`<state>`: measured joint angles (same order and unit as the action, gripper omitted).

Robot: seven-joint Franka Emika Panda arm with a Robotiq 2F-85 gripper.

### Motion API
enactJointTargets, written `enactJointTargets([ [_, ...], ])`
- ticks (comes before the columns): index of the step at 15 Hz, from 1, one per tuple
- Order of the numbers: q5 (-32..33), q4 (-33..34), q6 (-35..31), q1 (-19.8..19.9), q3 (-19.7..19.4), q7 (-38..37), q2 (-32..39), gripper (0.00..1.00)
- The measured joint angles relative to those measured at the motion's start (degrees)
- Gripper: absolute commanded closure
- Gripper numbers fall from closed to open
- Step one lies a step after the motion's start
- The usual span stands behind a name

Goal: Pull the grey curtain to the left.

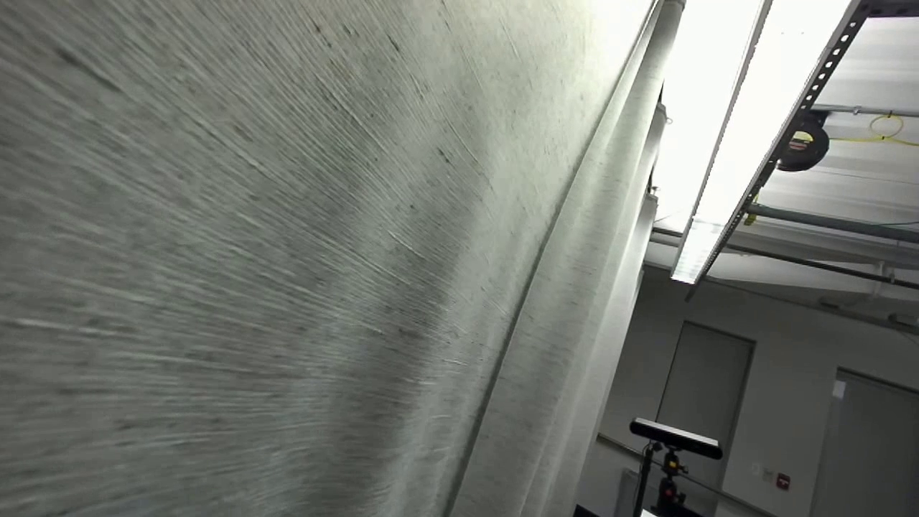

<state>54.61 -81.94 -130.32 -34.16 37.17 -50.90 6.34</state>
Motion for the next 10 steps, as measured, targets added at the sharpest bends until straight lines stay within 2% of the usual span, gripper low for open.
enactJointTargets([
  [6,0.4,7.3,2.9,-8.8,-1.1,2.4,4.9,0.99],
  [10,0.4,11.1,3.0,-14.9,-3.6,3.5,6.8,0.99],
])
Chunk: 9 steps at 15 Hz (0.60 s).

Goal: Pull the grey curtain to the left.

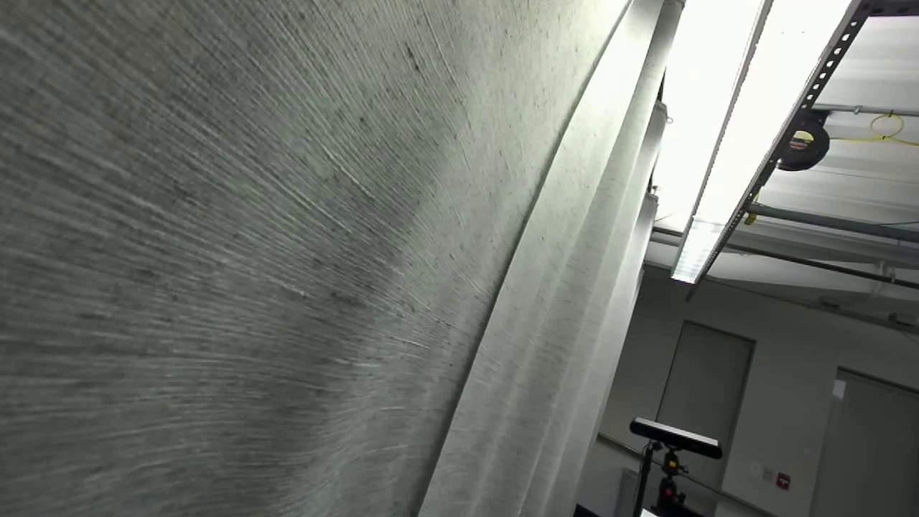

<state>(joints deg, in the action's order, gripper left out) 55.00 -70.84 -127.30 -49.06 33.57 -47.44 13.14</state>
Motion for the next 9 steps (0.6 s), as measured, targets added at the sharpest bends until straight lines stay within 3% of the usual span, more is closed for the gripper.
enactJointTargets([
  [3,0.0,2.6,-0.1,-4.1,-1.4,0.2,1.2,0.99],
  [9,0.0,4.8,-3.2,-7.6,0.9,0.2,1.7,0.99],
])
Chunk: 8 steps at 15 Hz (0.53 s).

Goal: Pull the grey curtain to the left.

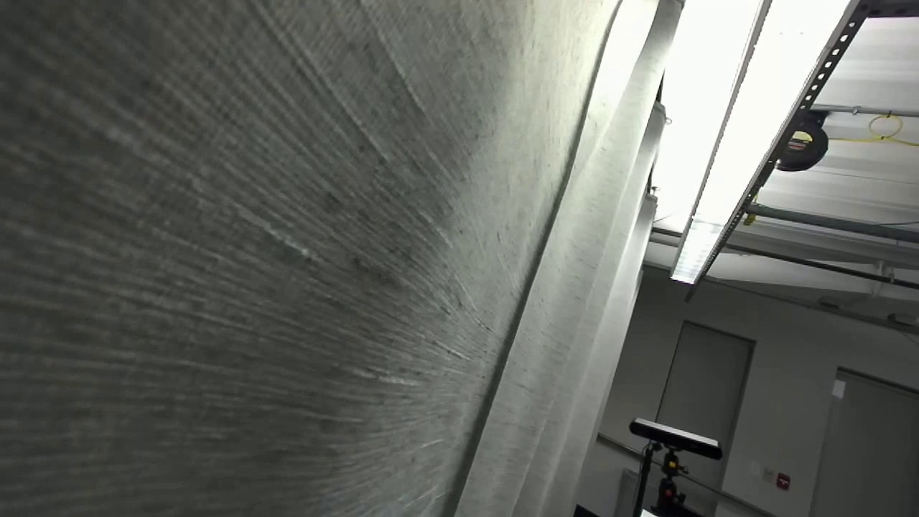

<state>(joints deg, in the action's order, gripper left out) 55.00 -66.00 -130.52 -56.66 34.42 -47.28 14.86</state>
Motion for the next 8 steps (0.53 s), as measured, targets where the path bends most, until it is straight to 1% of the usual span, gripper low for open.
enactJointTargets([
  [2,0.0,0.6,-0.5,-1.0,0.5,0.0,0.1,0.99],
  [4,-0.1,1.3,-0.5,-3.6,-1.4,0.0,0.2,0.99],
  [7,0.0,2.2,0.1,-4.9,-1.2,0.0,0.4,0.99],
  [8,-0.1,2.5,0.2,-5.8,-2.0,0.0,0.4,0.99],
])
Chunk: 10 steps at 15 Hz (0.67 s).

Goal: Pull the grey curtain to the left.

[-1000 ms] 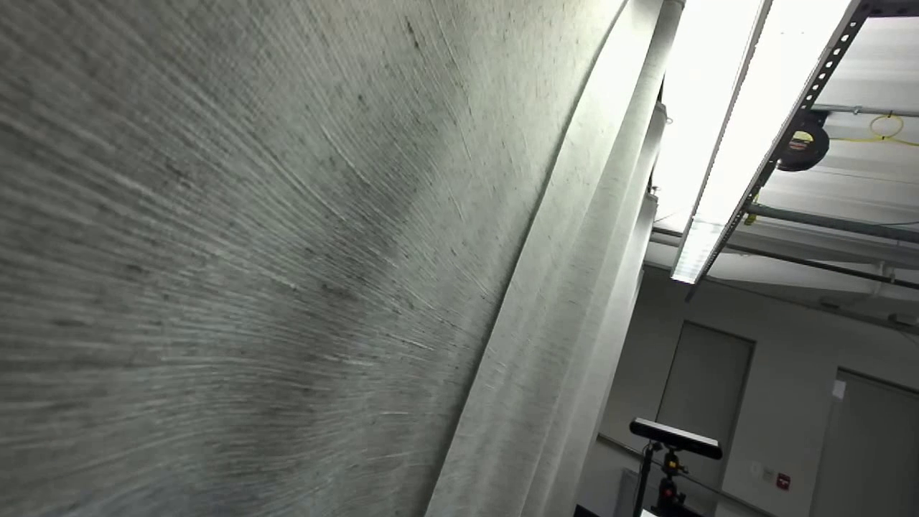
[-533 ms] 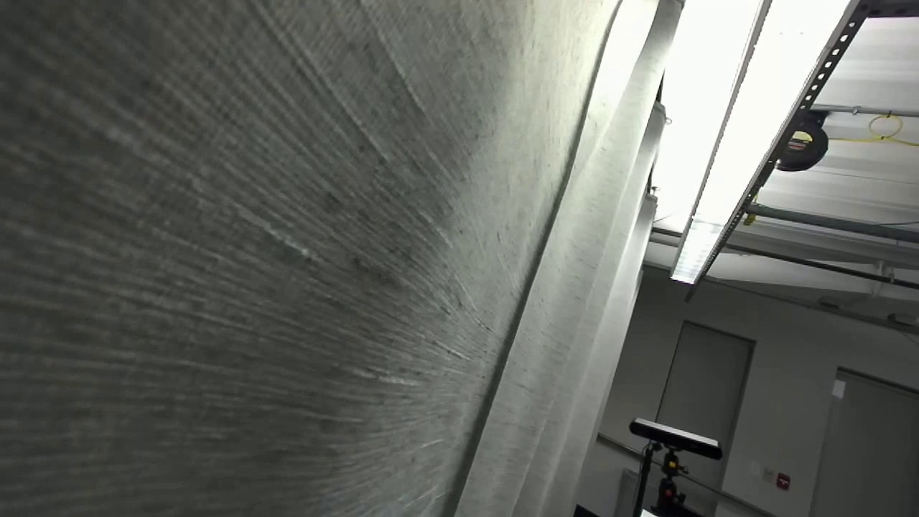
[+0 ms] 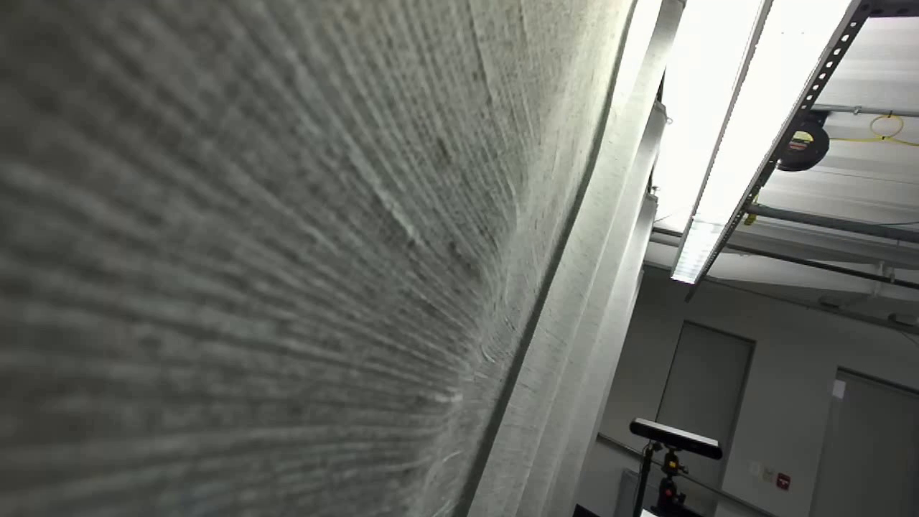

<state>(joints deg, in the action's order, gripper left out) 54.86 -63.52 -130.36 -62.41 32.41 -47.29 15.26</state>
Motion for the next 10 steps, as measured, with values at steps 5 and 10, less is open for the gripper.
enactJointTargets([
  [5,0.0,1.3,1.2,-1.3,-0.1,0.0,0.6,0.99],
  [10,0.0,1.7,2.1,-1.7,-0.1,0.0,0.7,0.98],
])
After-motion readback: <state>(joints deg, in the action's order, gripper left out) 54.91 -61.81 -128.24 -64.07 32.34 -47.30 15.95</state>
